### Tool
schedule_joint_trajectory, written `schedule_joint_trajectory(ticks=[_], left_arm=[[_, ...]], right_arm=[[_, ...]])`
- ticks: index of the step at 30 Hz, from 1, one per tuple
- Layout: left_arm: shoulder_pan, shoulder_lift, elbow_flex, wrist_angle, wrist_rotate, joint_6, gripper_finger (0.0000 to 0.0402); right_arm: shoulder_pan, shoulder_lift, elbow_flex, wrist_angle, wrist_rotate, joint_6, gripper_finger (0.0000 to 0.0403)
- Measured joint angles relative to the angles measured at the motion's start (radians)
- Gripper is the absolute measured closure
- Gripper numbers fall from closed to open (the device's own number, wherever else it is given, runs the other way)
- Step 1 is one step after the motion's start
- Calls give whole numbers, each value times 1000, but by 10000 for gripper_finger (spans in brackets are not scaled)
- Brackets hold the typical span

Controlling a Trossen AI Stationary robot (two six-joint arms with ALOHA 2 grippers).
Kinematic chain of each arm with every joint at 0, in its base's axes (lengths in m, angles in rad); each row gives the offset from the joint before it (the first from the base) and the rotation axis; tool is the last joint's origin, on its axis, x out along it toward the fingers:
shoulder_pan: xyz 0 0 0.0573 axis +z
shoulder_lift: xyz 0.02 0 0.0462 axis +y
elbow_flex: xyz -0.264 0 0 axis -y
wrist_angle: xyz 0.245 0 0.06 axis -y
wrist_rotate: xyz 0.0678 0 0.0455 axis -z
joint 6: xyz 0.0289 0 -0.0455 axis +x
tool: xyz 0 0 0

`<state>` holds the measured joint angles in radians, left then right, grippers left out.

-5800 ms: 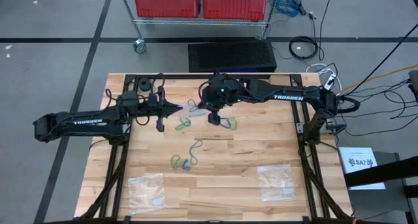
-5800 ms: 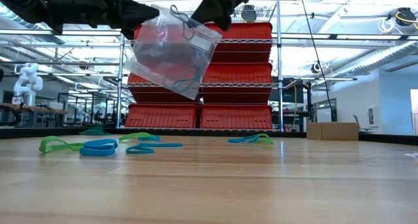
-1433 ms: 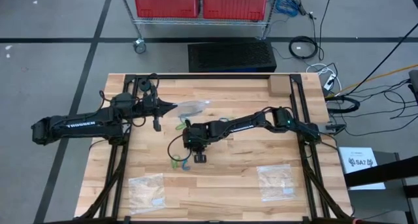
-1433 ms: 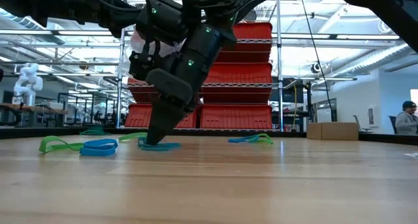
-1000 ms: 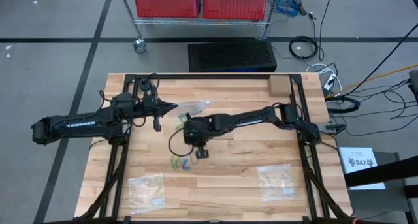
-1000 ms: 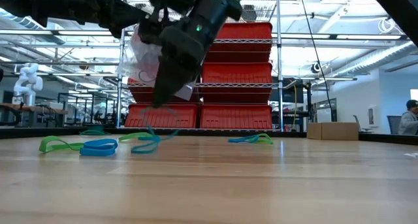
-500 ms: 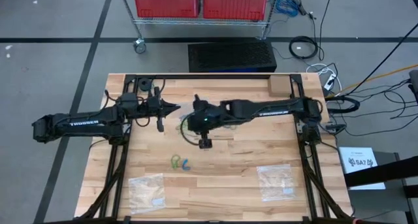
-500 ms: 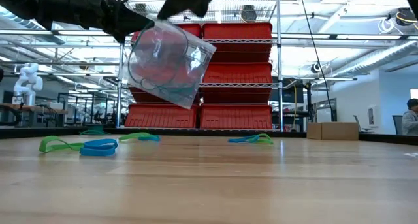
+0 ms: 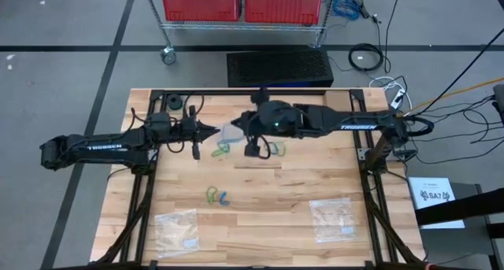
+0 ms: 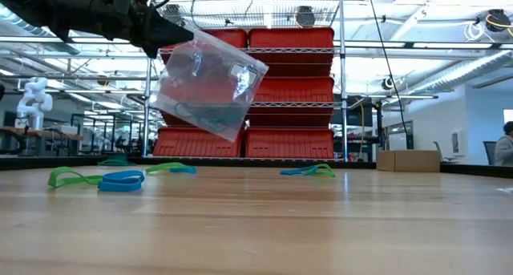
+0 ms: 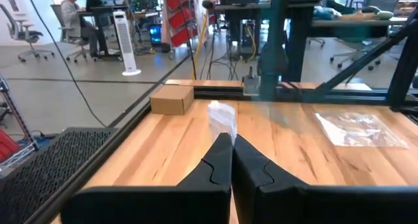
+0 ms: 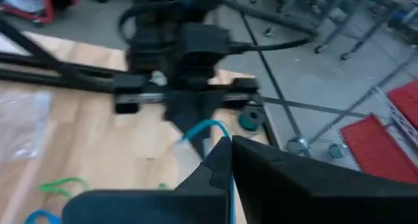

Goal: Sort rubber bands
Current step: Put the long blue rubber band into the top zip bag

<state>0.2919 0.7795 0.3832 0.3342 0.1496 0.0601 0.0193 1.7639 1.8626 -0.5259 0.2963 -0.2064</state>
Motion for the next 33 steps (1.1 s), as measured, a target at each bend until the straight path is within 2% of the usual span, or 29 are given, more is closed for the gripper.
schedule_joint_trajectory(ticks=[4,11,25,33], left_arm=[[-17,0,0,4,0,1,401],[-33,0,0,19,1,6,401],[-33,0,0,16,2,6,401],[-33,0,0,16,2,6,401]], right_arm=[[-26,-6,0,10,42,1,403],[-59,-6,0,-2,44,16,403],[-43,-7,78,-35,46,35,403],[-44,-7,79,-73,47,72,403]])
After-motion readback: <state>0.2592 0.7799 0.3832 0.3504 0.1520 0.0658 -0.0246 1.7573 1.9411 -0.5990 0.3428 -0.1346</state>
